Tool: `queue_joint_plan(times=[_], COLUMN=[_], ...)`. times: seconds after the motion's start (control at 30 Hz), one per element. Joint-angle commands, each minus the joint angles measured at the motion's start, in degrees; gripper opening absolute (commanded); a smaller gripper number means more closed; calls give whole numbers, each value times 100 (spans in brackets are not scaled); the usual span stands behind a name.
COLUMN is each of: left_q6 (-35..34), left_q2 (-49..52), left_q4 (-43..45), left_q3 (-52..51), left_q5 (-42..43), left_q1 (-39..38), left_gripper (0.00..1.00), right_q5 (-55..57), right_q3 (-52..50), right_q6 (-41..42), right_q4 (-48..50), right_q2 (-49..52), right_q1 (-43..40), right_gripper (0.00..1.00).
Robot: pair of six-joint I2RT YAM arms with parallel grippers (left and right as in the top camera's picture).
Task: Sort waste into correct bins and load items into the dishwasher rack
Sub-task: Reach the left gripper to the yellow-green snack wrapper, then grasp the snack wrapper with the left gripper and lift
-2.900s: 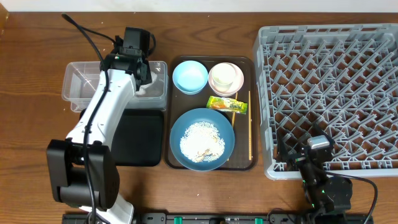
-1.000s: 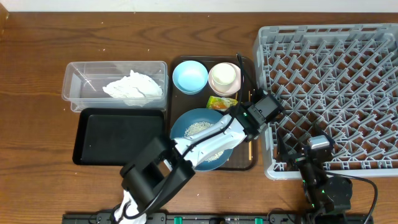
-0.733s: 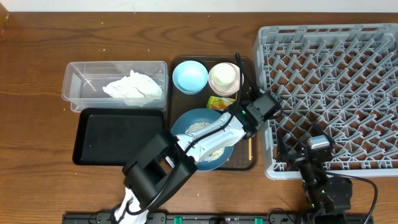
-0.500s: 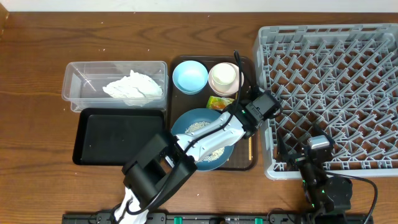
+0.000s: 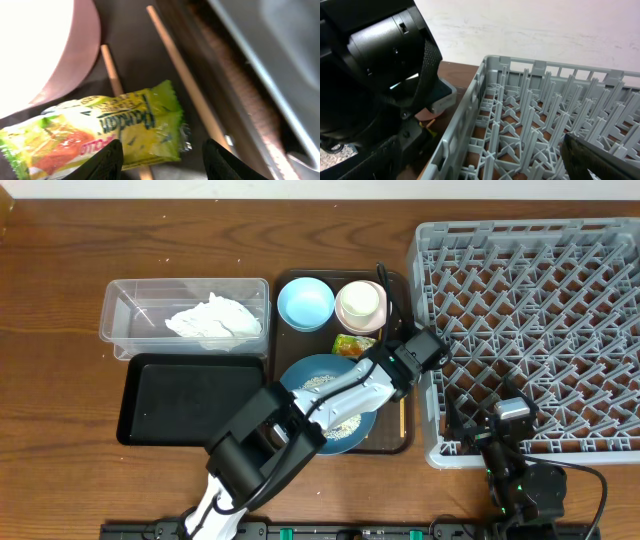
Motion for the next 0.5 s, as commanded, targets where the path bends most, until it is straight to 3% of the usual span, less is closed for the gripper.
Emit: queue_joint_plan(times=[0.0, 0.17, 0.33, 0.47], left_q6=[33, 33, 31, 31], left_q2=[46, 46, 46, 46], left_q4=[15, 17, 13, 13], left_q3=[-7, -7, -9, -9], left_q5=[-101, -98, -50, -52], left_q1=[142, 184, 184, 184], left_gripper=[54, 54, 38, 33], right_q5=[33, 33, 33, 33], right_q3=[-9, -9, -9, -9], right_q6=[-7, -7, -9, -7], right_q4=[-24, -24, -24, -24], right_q2=[-15, -15, -15, -15], right_q1=[48, 46, 46, 48], right_gripper=[99, 99, 99, 99])
